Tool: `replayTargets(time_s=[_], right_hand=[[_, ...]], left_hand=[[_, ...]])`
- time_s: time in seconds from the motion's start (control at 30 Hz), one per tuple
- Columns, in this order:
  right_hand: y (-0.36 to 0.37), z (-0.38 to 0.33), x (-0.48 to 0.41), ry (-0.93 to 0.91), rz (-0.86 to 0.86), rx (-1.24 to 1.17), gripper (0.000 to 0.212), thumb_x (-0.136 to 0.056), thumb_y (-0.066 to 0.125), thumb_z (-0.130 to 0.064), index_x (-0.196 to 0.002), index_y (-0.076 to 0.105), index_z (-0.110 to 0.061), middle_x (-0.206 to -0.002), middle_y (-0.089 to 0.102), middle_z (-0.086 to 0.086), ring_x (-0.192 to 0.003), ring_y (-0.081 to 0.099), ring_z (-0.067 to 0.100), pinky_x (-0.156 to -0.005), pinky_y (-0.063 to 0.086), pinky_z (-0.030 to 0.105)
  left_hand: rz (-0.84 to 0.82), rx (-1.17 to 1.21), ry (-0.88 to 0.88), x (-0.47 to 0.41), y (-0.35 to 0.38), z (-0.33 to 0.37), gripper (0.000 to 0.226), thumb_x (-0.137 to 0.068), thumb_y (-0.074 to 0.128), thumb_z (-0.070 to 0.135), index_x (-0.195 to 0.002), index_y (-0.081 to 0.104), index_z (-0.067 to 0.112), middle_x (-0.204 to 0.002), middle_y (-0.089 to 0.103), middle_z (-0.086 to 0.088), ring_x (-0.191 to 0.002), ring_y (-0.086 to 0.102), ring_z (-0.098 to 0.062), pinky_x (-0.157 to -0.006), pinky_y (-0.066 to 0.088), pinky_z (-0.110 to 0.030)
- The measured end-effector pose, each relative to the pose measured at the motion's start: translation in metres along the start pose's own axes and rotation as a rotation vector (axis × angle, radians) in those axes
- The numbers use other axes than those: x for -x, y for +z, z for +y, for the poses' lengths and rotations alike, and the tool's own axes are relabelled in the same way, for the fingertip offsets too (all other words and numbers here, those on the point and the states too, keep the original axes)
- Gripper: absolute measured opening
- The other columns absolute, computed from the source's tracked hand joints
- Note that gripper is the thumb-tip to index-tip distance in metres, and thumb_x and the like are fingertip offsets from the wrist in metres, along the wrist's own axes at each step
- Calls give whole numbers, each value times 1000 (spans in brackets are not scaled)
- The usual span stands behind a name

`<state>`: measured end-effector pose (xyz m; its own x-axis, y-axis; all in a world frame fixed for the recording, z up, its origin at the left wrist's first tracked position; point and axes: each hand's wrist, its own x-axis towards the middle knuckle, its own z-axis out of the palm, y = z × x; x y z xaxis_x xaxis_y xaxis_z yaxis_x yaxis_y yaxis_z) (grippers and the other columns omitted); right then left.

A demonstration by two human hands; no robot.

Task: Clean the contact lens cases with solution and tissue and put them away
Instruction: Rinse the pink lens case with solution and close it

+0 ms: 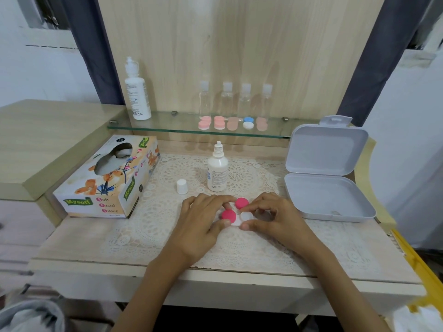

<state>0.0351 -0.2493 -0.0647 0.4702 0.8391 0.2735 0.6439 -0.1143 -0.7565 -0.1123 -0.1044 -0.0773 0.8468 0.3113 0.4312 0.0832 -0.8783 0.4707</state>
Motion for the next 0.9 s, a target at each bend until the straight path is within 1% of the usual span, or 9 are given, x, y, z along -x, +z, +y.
replayTargets(time_s=[0.1,0.13,0.2,0.3,0.37,0.5,0.67,0.77,0.9], right_hand=[[0,0,0,-3,3,-8,32,-64,84,-34,-95,76,-29,-82,61,-10,-81,52,6,-69,37,10],[0,0,0,-7,2,-7,33,-64,84,-34,-95,76,-29,-81,61,-10,-81,52,6,-69,37,10],[0,-1,0,-10,1,-2,33,-65,84,-35,-96,75,-30,-82,61,-10,-81,52,6,-69,37,10],[0,-1,0,-6,4,10,32,-65,84,-35,-95,75,-31,-83,62,-10,-82,52,6,-69,37,10],[0,-1,0,-1,2,10,32,-65,84,-34,-96,75,-30,-83,62,-9,-82,52,6,-69,37,10],[1,-1,0,0,5,0,33,-64,84,-34,-95,75,-29,-82,62,-10,-81,52,7,-69,38,13],[1,1,0,2,13,-3,32,-64,84,-35,-94,76,-30,-79,59,-16,-81,52,6,-70,37,11],[1,2,0,-2,12,3,32,-64,84,-34,-95,76,-30,-79,59,-14,-81,52,7,-70,37,12],[1,2,-1,-14,5,16,33,-65,83,-36,-96,76,-29,-83,62,-9,-84,53,8,-72,38,16]], left_hand=[[-15,9,34,2,1,-1,62,-82,56,9,-125,37,49,-109,43,40,-112,32,13,-102,11,-16],[-18,6,36,1,0,0,61,-81,56,12,-125,37,49,-112,42,40,-113,30,15,-104,11,-17],[6,-9,12,0,0,1,47,-82,54,35,-126,40,46,-116,42,35,-115,30,13,-104,17,-23],[35,-14,-60,-2,1,-2,53,-77,44,65,-126,41,45,-105,48,30,-107,38,8,-99,20,-23],[15,4,-64,-2,1,-3,49,-80,47,63,-125,43,44,-100,50,29,-104,39,7,-99,20,-25],[11,2,-59,0,0,-3,40,-89,57,41,-127,47,37,-104,52,25,-105,39,4,-103,20,-31],[6,-53,-57,-2,2,-1,50,-76,41,69,-118,49,44,-105,51,28,-107,37,7,-99,18,-24],[-2,-73,-35,-3,4,-4,47,-75,37,69,-106,58,40,-104,54,25,-106,40,3,-95,20,-25],[-17,-43,-26,-5,4,-6,42,-76,41,63,-105,60,40,-105,55,26,-106,41,1,-94,20,-26]])
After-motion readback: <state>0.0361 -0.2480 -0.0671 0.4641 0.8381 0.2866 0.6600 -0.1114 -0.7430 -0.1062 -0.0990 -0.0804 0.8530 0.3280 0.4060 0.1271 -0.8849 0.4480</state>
